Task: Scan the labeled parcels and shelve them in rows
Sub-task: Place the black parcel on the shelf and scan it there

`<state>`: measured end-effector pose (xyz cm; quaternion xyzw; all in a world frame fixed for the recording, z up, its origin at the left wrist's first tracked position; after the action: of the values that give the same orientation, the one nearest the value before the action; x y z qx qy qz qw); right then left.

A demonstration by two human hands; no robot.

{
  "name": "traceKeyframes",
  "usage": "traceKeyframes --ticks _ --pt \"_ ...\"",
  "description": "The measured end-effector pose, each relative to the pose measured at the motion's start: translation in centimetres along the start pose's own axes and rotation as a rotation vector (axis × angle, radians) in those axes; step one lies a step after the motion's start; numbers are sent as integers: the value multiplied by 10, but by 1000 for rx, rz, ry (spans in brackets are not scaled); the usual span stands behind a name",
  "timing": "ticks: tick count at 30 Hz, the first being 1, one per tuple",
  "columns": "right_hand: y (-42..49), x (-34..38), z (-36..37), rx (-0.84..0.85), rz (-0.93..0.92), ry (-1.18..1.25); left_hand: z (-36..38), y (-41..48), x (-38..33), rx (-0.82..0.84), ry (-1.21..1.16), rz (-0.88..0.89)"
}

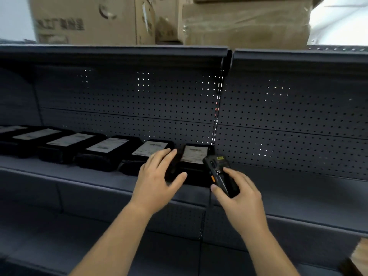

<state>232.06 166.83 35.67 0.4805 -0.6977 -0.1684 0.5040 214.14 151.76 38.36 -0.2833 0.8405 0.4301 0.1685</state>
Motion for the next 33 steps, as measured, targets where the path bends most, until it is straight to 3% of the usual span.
traceKeyframes --ticks 5,15,23,33 --pt "-42 75 58 56 -23 -11 -73 -48 68 -3 11 -43" --pt "-90 259 251 224 -76 133 -266 -117 256 -102 65 -200" --pt "-94 393 472 396 -184 442 -424 -154 436 -295 260 -381" --pt "-115 638 737 662 -432 768 -668 -219 610 -549 594 -774"
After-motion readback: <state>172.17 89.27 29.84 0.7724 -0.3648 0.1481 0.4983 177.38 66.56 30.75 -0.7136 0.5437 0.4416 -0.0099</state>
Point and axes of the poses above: each hand's wrist, its own y-axis towards the middle knuckle, its own z-axis out of the palm, x = y × z, the point moved 8 cm from there along y, towards the middle knuckle, and after that the axes turned 14 degrees about -z, right-handed, at the moved point
